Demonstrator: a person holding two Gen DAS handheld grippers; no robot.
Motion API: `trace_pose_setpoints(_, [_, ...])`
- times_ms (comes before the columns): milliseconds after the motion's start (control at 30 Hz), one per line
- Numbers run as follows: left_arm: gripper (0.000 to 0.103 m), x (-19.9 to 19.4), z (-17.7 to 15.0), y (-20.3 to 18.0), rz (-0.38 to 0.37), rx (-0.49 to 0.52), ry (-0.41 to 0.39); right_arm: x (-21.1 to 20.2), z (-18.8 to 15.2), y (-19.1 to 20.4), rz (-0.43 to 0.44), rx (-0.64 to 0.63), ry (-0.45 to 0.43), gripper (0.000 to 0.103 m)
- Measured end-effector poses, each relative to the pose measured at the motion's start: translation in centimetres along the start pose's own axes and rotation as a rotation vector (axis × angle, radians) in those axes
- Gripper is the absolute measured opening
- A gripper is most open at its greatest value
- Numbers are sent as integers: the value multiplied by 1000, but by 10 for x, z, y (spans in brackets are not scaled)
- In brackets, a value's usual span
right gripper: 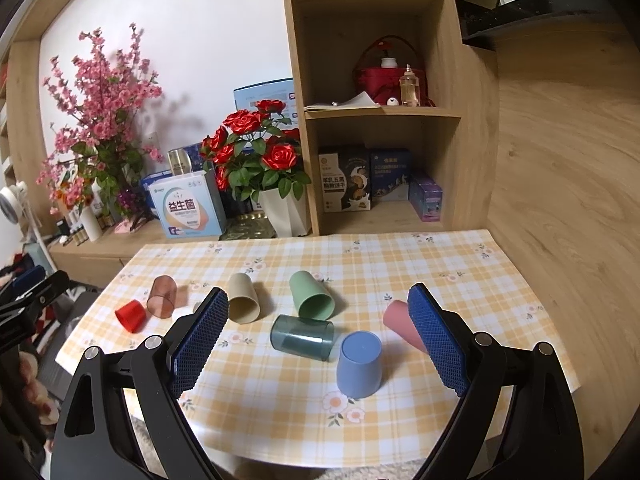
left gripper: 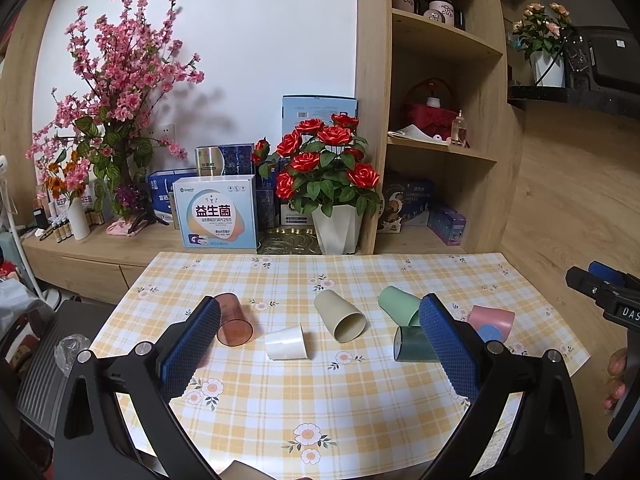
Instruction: Flip cup upside down
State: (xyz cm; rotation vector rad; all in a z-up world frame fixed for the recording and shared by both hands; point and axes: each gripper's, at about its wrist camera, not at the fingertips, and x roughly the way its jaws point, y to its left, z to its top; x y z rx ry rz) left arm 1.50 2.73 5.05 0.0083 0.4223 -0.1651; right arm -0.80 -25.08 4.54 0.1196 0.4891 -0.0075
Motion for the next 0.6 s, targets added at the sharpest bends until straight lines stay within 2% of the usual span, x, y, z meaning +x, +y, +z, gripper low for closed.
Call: trace_pose_setpoints(600, [97,2,0,0,29,3,-3,4,-3,-6,-23,5,11,88])
